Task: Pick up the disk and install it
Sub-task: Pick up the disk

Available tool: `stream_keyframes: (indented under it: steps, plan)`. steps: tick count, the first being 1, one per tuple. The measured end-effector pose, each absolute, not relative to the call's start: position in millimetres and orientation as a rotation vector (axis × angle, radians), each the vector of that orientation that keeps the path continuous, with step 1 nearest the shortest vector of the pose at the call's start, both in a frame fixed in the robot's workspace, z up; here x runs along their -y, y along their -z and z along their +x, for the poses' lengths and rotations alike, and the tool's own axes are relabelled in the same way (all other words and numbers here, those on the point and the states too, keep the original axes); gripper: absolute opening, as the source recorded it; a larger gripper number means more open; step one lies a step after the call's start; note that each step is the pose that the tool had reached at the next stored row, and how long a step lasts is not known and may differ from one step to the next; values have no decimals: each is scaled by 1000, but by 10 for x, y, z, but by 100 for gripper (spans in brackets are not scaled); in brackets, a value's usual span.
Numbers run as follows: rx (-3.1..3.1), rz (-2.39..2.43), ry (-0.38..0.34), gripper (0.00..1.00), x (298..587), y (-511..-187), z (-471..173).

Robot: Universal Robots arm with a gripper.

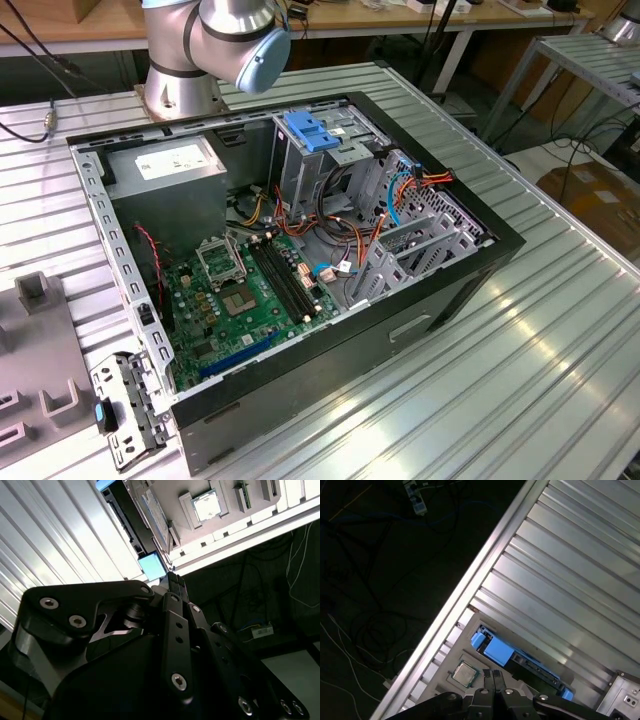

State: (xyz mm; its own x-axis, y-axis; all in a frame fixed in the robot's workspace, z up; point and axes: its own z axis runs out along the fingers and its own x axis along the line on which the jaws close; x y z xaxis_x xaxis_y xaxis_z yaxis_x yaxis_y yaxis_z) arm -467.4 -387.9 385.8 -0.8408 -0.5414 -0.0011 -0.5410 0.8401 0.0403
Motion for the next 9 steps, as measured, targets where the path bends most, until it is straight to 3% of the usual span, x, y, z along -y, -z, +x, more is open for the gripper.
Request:
stream_keyframes:
  steps: [9]
  plan:
    - [2955,1027,60,11,3879,-3858,-4672]
